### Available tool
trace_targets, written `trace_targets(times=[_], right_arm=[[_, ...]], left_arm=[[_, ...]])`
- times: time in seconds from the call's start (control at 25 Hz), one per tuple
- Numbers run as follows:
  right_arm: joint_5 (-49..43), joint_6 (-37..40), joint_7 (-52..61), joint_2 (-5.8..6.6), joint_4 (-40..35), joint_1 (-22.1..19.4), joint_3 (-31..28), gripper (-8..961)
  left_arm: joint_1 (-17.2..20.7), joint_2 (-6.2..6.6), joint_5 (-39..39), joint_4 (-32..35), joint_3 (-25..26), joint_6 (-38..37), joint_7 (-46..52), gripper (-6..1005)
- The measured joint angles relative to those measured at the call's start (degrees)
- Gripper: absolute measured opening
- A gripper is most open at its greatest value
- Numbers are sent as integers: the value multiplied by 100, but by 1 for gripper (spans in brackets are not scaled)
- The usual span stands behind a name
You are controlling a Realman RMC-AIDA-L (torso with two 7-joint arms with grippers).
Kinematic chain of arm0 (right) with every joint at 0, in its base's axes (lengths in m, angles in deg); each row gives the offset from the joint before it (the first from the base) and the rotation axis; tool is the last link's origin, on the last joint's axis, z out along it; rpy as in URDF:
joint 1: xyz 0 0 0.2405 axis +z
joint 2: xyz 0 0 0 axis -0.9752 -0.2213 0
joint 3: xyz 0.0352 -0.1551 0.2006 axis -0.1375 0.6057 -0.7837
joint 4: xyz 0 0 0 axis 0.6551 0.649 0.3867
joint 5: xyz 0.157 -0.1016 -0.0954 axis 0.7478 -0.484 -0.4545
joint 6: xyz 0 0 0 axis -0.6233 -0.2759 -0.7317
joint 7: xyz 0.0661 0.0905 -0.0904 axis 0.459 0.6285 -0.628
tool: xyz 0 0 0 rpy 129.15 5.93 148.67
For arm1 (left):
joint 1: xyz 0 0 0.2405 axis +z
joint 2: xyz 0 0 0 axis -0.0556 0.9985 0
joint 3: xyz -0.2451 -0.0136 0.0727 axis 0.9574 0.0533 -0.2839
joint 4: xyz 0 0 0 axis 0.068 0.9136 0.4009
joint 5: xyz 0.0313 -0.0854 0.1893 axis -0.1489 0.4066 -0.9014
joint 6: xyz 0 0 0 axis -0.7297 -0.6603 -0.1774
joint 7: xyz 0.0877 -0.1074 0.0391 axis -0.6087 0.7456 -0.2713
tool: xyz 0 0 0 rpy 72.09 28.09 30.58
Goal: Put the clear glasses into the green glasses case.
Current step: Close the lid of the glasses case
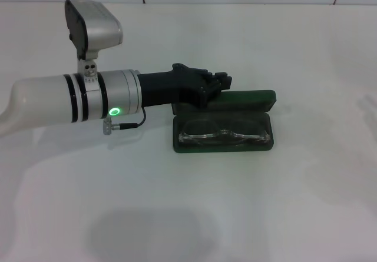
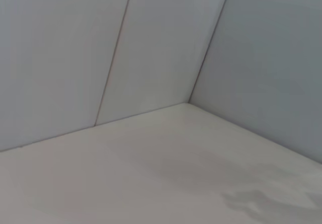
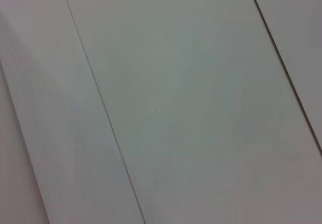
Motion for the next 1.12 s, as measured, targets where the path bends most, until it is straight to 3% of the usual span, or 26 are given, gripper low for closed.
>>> trace_targets(times=[1.12], right_arm=[[3,-4,-130,-8,151,47,0,152]], left_arm=[[-22,1,28,-122,-359,43,-58,99]])
